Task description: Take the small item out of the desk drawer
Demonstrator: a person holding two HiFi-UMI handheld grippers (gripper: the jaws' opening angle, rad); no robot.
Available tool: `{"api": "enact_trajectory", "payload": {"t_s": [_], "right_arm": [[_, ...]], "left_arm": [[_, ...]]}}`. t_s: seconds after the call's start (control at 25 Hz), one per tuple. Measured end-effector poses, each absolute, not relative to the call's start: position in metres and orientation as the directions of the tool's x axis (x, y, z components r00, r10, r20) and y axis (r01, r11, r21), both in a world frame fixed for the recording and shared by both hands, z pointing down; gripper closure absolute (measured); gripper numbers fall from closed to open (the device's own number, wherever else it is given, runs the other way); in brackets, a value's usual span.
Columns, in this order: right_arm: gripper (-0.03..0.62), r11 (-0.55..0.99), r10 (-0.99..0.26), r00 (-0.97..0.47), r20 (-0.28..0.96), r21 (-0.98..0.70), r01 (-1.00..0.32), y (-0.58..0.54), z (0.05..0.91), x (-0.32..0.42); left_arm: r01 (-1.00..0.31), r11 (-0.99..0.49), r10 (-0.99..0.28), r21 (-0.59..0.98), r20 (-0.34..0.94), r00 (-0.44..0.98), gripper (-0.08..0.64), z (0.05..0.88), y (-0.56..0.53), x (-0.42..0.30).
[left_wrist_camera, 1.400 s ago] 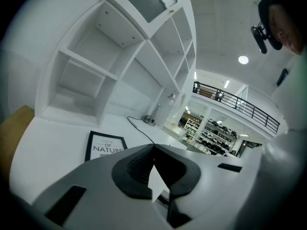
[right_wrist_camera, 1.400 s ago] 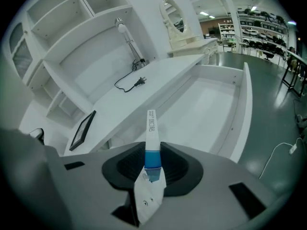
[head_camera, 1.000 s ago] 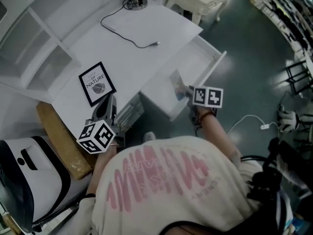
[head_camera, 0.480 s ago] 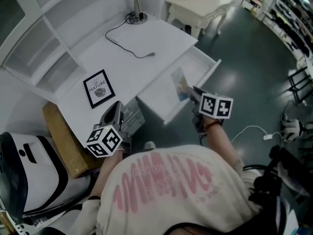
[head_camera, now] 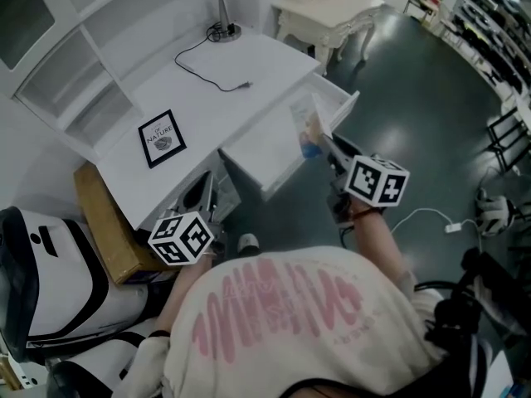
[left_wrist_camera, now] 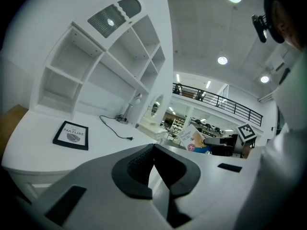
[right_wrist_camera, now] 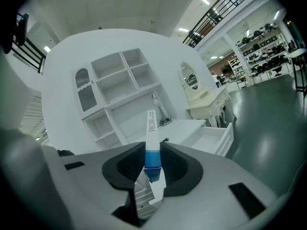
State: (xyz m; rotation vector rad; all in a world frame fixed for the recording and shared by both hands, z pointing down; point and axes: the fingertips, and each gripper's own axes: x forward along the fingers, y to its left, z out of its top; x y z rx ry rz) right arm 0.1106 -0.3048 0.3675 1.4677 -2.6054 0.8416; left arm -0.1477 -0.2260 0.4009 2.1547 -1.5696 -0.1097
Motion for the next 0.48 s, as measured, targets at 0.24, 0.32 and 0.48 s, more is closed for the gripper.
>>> {"api": "enact_trajectory", "payload": {"t_s": [0.24,0.32,0.48], "right_arm": [[0.488,0.437,-0.784,-0.571,0.243,-0.437,-0.787,-0.261,0.356,0.128],[0.488,0.445,-0.781,-0.576,0.242,-0.430,-0.785,-0.249,0.355,0.132],[0.488,0.460,-0.777,-0.584,0.235,-0.422,-0.782,-0.226,0.353,0.139]], "left_arm": [[-0.879,-0.231,-0.921,0.417,0.199,0.336,0.531,0.404,-0.186,-0.126],[-0.880,-0.227,-0.922,0.418,0.200,0.332,0.531,0.405,-0.174,-0.121],[-0.883,-0.227,-0.923,0.411,0.199,0.330,0.531,0.403,-0.152,-0.111]]}}
